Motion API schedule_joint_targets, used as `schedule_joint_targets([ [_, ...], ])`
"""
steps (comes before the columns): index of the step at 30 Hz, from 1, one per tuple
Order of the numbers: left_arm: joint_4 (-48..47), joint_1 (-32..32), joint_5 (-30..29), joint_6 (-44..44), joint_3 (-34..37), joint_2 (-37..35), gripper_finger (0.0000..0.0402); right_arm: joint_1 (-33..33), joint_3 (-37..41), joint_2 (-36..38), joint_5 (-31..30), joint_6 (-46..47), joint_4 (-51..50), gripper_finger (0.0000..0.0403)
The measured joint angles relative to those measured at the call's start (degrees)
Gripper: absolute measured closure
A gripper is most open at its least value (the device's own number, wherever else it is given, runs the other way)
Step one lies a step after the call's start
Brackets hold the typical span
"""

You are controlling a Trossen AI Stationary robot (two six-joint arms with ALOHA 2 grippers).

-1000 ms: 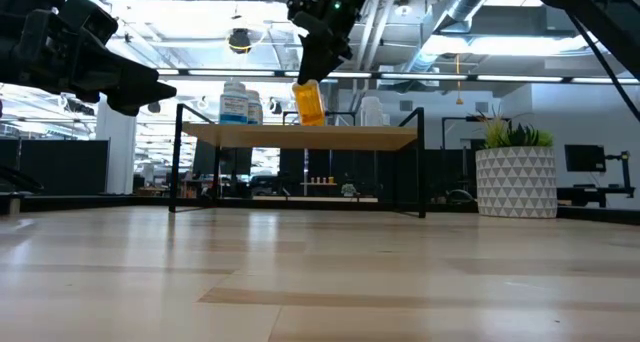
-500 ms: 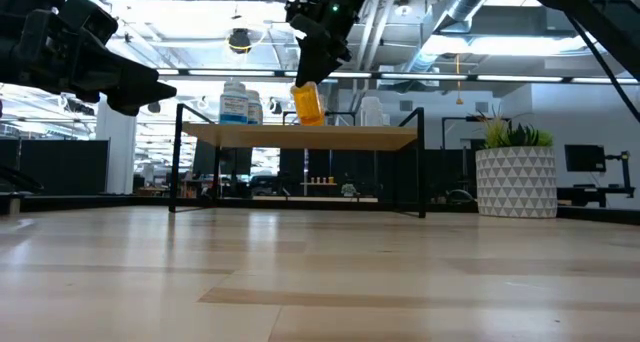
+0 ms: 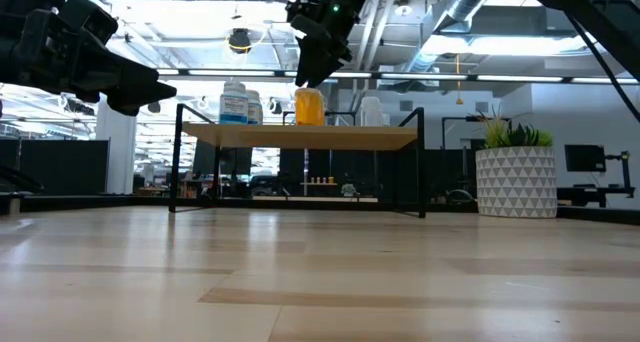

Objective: Pick and place medicine bottles onto shelf by color
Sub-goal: Adjust the pill bottles on the shelf

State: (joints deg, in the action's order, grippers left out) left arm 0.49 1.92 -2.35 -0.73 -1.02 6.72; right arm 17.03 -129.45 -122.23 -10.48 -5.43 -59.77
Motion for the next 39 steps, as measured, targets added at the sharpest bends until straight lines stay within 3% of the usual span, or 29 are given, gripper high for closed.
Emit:
schedule_joint_targets([
  [8,0.01,0.00,0.00,0.07,0.00,0.00,0.0148,-0.12,-0.09,0.57,-0.08,-0.02,0.21,0.0127],
  [19,0.02,0.00,0.00,0.07,0.00,0.00,0.0148,-1.34,-4.94,1.86,-0.13,0.80,-6.81,0.0127],
  [35,0.02,0.00,0.00,0.07,0.00,0.00,0.0148,-6.60,-4.84,7.26,0.02,-3.20,-30.31,0.0126],
  [39,0.02,-0.01,0.00,-0.05,0.00,0.00,0.0148,-7.70,-2.17,9.63,2.37,-3.86,-30.14,0.0126],
])
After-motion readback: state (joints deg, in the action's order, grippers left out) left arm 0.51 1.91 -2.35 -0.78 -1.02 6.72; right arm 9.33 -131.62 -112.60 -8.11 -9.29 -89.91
